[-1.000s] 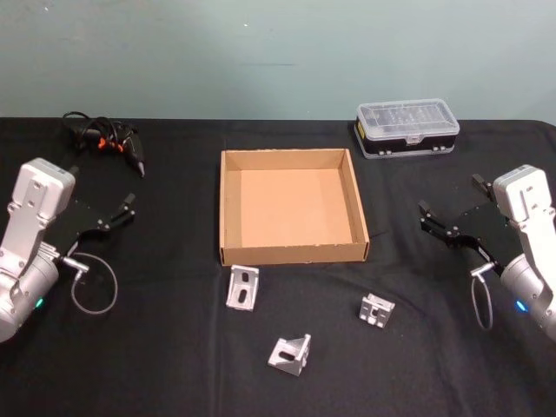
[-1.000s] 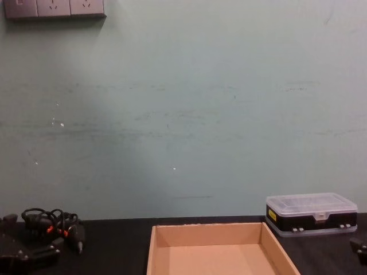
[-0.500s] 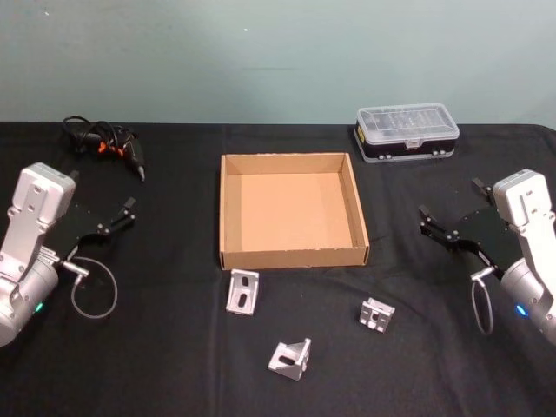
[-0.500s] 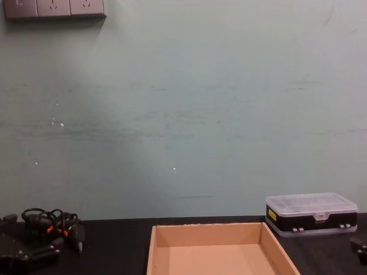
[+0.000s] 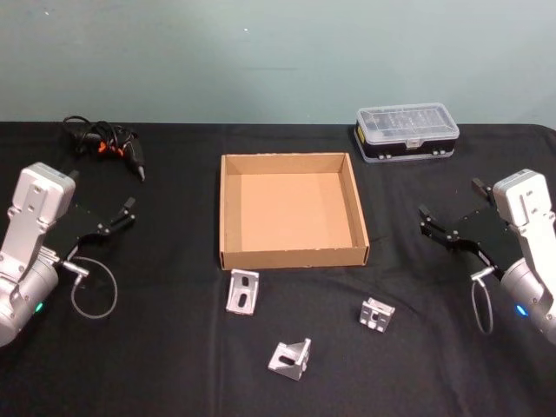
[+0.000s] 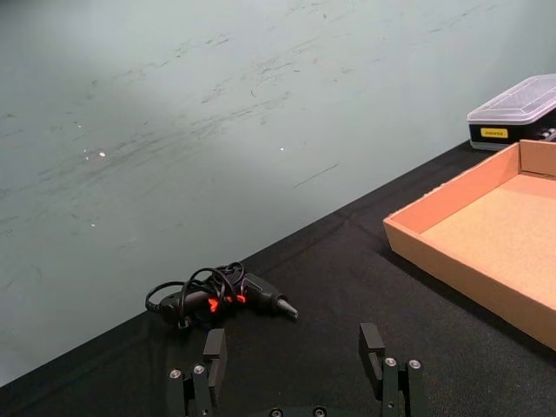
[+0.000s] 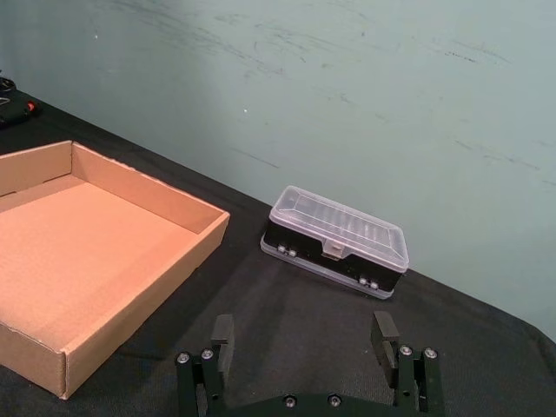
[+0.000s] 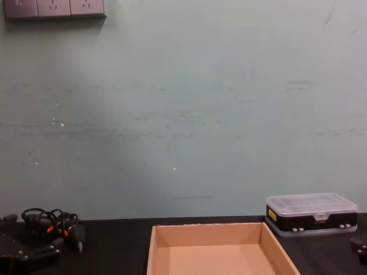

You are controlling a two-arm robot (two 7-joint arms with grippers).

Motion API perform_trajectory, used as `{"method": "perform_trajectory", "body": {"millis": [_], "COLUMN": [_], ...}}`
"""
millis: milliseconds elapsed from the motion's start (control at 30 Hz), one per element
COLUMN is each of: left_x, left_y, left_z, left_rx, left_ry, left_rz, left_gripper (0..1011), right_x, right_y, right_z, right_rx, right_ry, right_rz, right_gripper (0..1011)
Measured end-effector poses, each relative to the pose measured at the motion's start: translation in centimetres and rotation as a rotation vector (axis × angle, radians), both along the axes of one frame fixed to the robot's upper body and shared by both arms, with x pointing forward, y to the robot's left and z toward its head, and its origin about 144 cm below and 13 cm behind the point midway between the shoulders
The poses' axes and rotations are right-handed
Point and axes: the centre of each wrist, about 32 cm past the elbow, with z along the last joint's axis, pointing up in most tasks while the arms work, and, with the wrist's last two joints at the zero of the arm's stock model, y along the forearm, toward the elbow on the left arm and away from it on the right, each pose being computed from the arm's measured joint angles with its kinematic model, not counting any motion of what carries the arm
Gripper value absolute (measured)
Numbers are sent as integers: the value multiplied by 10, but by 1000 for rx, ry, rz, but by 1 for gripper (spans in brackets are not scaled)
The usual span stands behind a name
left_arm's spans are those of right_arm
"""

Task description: Use one hand to pick up the angle iron from the table and place it into the box.

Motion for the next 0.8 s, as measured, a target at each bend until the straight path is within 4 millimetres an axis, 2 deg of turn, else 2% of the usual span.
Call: {"method": "perform_trajectory", "body": {"millis": [433,800], "left_x": [0,0], "left_y": [0,0], "left_z": [0,0], "left_rx": [0,0], "left_ry": [0,0], "left_rz": [0,0], "left_gripper": [1000,1000], "right_x": [-4,-23], "right_y": [-2,-17], "right_z": [5,43], "right_rx": [35,120], "right_ry": [32,158], "right_rz": [28,155], "right_gripper": [1003,1003]}}
